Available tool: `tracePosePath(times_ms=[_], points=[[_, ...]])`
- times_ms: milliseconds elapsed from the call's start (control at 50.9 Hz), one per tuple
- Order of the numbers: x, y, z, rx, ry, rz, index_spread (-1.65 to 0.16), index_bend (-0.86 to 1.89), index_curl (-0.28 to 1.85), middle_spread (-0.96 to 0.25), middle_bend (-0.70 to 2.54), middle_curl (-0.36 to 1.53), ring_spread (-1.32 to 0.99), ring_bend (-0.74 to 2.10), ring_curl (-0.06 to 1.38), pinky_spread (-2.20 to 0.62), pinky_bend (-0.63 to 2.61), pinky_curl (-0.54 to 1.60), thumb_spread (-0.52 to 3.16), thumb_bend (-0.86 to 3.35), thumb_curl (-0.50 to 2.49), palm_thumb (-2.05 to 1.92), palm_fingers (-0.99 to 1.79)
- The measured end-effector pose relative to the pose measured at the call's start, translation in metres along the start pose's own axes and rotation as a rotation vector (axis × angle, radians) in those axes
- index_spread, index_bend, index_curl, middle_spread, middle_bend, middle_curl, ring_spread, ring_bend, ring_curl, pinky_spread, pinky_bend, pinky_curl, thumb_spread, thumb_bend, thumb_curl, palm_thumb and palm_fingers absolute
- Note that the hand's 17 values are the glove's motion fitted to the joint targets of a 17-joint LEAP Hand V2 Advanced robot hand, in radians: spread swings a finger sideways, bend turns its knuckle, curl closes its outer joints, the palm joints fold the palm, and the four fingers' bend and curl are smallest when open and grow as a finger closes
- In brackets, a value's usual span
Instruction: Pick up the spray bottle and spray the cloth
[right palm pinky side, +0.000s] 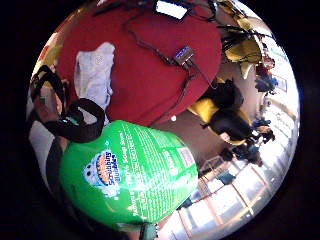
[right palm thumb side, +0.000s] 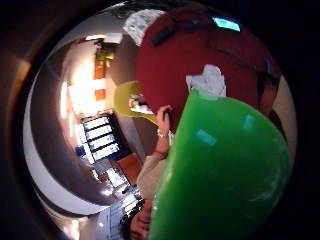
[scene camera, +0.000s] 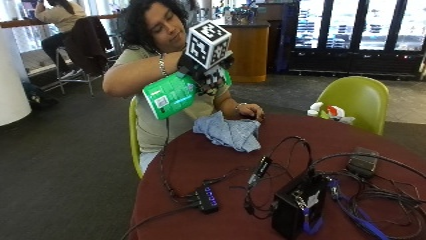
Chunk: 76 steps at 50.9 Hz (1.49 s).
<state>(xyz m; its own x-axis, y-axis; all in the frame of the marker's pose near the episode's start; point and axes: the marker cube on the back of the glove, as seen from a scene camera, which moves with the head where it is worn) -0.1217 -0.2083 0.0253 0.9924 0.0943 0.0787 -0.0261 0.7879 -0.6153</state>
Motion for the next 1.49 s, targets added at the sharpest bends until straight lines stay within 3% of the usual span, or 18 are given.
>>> tracePosePath(times_ms=[295, 432, 570, 708, 924, 1199, 1494], points=[[-0.022, -0.066, 0.1, -0.369, 0.341, 0.147, -0.26, 0.3, 0.53, -0.18, 0.59, 0.52, -0.14, 0.6, 0.46, -0.23, 0.39, 0.4, 0.38, -0.03, 0.72, 1.0, 1.33], [-0.019, -0.078, 0.121, -0.419, 0.464, 0.198, -0.25, 0.29, 0.55, -0.17, 0.59, 0.52, -0.14, 0.58, 0.46, -0.21, 0.4, 0.4, 0.39, -0.02, 0.74, 1.01, 1.31], [-0.025, -0.075, 0.114, -0.407, 0.418, 0.185, -0.25, 0.28, 0.56, -0.16, 0.59, 0.52, -0.14, 0.57, 0.46, -0.2, 0.4, 0.4, 0.4, -0.02, 0.75, 1.02, 1.31], [-0.048, -0.059, 0.072, -0.265, 0.266, 0.073, -0.24, 0.27, 0.57, -0.16, 0.59, 0.52, -0.14, 0.56, 0.46, -0.19, 0.4, 0.4, 0.41, -0.03, 0.76, 1.02, 1.31], [-0.089, -0.05, -0.007, 0.166, -0.263, -0.319, -0.24, 0.26, 0.58, -0.16, 0.59, 0.52, -0.13, 0.55, 0.46, -0.19, 0.39, 0.4, 0.41, -0.03, 0.78, 1.01, 1.31], [-0.133, -0.099, 0.009, 0.435, -0.842, -0.713, -0.24, 0.25, 0.59, -0.16, 0.58, 0.52, -0.13, 0.57, 0.47, -0.19, 0.4, 0.4, 0.41, -0.03, 0.79, 1.02, 1.32], [-0.159, -0.171, 0.035, 0.526, -1.071, -0.779, -0.25, 0.25, 0.6, -0.15, 0.58, 0.53, -0.13, 0.57, 0.48, -0.2, 0.4, 0.4, 0.41, -0.03, 0.8, 1.02, 1.32]])
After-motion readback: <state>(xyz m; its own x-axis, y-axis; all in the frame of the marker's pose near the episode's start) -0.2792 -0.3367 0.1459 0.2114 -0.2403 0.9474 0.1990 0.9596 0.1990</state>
